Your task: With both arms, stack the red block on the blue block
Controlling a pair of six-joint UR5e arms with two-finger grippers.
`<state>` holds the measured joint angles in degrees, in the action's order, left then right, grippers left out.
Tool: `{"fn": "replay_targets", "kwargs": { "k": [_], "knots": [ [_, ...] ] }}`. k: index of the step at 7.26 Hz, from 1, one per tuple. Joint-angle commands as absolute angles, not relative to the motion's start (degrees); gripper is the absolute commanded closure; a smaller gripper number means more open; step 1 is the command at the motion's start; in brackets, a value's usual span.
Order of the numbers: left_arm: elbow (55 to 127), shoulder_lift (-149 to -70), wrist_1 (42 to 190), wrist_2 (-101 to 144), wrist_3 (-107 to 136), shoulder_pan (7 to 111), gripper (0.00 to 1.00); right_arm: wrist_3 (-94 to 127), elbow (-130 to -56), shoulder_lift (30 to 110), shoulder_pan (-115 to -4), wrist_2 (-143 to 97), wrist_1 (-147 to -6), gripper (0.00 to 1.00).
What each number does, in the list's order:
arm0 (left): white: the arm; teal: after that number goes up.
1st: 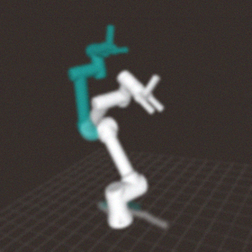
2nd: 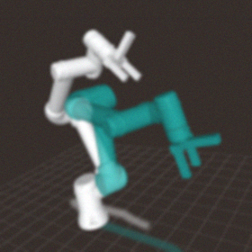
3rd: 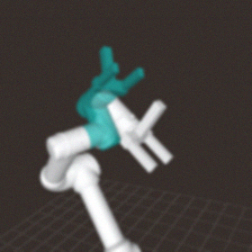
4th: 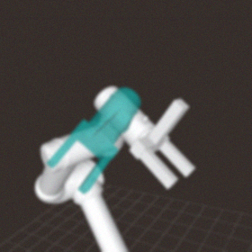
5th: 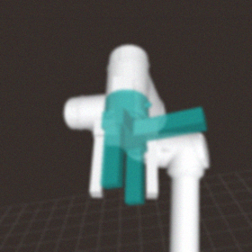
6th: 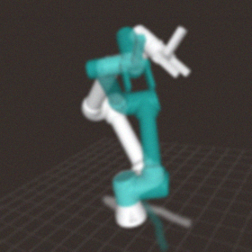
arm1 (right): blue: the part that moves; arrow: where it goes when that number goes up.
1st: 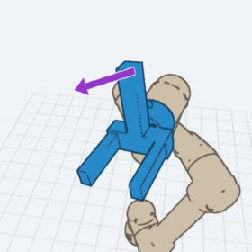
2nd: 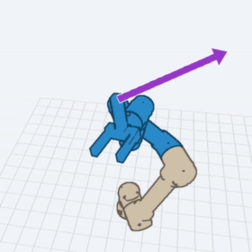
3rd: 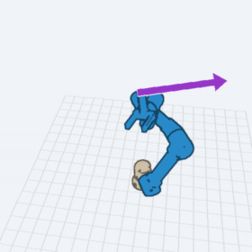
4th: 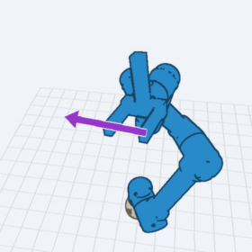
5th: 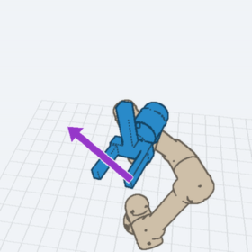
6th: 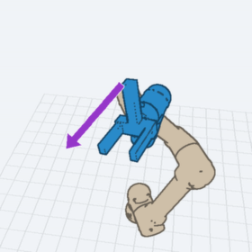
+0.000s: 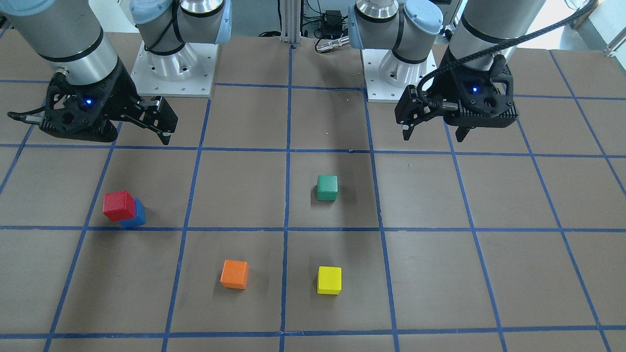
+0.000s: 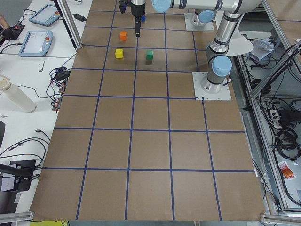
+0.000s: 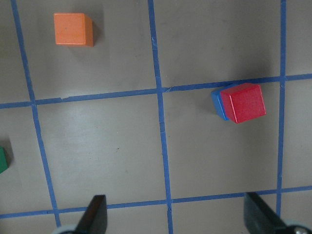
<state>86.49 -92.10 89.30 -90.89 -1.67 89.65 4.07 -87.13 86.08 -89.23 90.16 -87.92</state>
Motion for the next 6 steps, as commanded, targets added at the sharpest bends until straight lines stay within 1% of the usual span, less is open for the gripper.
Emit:
{"fn": "replay_targets", "kwargs": {
  "k": [1,6],
  "knots": [
    [86.5,-92.0,89.3,-90.9,-1.7,89.6,0.00,4.0,-87.2,86.1,-89.3,90.3,-87.6,0.00],
    [86.6,-91.9,89.2,-91.1,-1.8,89.6,0.00,3.8,-87.3,86.0,-89.3,90.9,-87.7,0.00]
  ]
}}
